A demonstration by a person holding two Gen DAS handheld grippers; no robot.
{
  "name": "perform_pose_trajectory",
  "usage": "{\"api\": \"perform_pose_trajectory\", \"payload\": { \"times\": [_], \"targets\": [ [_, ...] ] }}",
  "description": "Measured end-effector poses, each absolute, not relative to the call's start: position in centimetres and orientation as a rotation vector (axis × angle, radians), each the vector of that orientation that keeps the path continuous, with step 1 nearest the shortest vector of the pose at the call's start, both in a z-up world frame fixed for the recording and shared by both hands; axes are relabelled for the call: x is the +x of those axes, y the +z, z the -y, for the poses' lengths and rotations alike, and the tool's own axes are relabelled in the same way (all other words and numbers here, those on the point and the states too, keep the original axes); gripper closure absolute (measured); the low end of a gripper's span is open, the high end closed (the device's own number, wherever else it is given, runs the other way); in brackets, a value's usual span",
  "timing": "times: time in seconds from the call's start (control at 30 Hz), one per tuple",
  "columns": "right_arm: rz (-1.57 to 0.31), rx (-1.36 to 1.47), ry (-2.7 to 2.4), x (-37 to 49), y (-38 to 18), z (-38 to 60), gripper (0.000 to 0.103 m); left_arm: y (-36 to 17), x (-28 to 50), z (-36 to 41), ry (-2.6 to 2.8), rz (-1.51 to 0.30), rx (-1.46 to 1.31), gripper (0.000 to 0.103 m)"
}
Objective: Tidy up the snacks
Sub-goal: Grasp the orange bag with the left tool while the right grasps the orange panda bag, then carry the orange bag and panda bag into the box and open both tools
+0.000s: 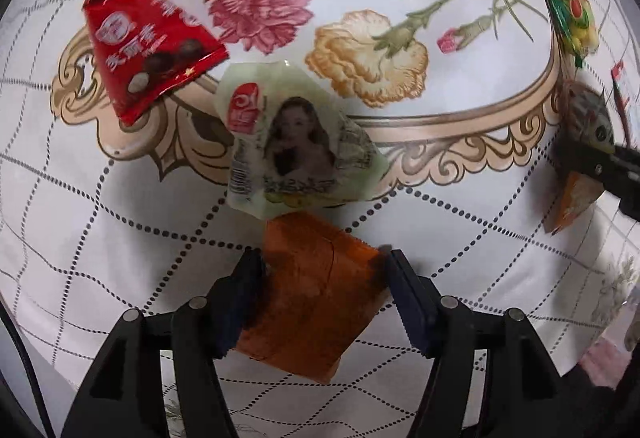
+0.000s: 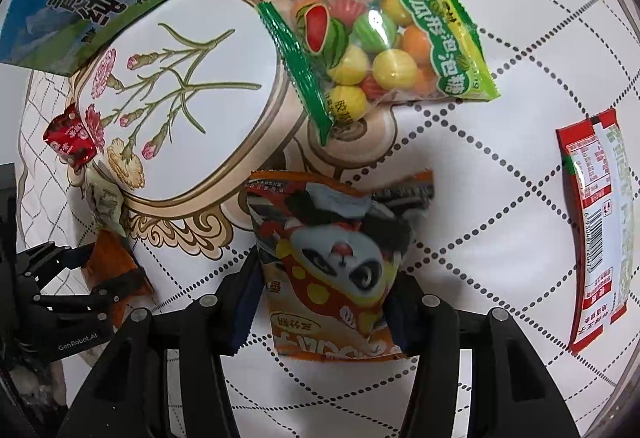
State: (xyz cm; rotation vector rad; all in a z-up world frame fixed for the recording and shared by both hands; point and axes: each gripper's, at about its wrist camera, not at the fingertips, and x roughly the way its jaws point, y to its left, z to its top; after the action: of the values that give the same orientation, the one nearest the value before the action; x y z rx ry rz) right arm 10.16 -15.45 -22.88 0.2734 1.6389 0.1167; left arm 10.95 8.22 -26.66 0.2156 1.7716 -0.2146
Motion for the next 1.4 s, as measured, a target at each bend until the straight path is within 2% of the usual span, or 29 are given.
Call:
{"api": "perform_pose_trajectory", "payload": {
  "times": [0.1,0.27,0.33,0.5,0.53,0.6,0.67,0.83,0.93,1.1,1.2,1.27,1.4],
  "targets": [
    [-1.654,0.283,0.135,10.3,-23.3,14.9,0.04,-25.8,13.5,-9.3,-0.232,-1.753,0.105,0.04],
    [-1.68,0.259,0.156,10.4,-25.2,14.0,0.021,-22.7,13.0,-8.9,-0.303,-1.697,0.174,0.04],
    [-1.683,0.228,0.152,10.4,-25.5,12.8,0.018,-22.9,12.2,-7.9,-0.343,-1.71,0.256,0.037],
    [-1.678,0.19,0.125,10.5,-26.2,11.0,0.018,-27.7,8.9,-6.2,-0.352,-1.793,0.451,0.037],
    [-1.669,0.19,0.119,10.5,-26.3,10.7,0.018,-28.6,8.3,-5.7,-0.335,-1.797,0.47,0.037],
    [-1.643,0.16,0.096,10.5,-26.3,10.2,0.027,-29.3,8.0,-5.8,-0.282,-1.769,0.457,0.038],
    [-1.615,0.131,0.112,10.2,-25.8,9.9,0.045,-30.0,7.8,-5.7,-0.237,-1.758,0.36,0.049],
    [-1.61,0.148,0.201,9.8,-25.3,8.1,0.046,-29.5,7.8,-8.0,-0.08,-1.74,-0.015,0.05],
    [-1.622,0.162,0.212,9.7,-25.8,7.2,0.043,-31.2,7.4,-8.7,-0.056,-1.788,-0.128,0.049],
    [-1.621,0.144,0.181,10.0,-26.2,6.1,0.044,-31.7,6.8,-7.9,-0.007,-1.755,-0.101,0.052],
    [-1.594,0.097,0.172,9.3,-25.4,5.9,0.046,-29.8,7.6,-5.2,0.013,-1.692,-0.039,0.056],
    [-1.584,0.128,0.185,9.0,-25.0,5.7,0.051,-28.9,7.4,-4.4,0.011,-1.667,-0.022,0.057],
    [-1.559,0.199,0.222,8.6,-23.1,5.8,0.053,-26.0,7.4,-3.4,-0.017,-1.616,-0.029,0.057]
  ]
}}
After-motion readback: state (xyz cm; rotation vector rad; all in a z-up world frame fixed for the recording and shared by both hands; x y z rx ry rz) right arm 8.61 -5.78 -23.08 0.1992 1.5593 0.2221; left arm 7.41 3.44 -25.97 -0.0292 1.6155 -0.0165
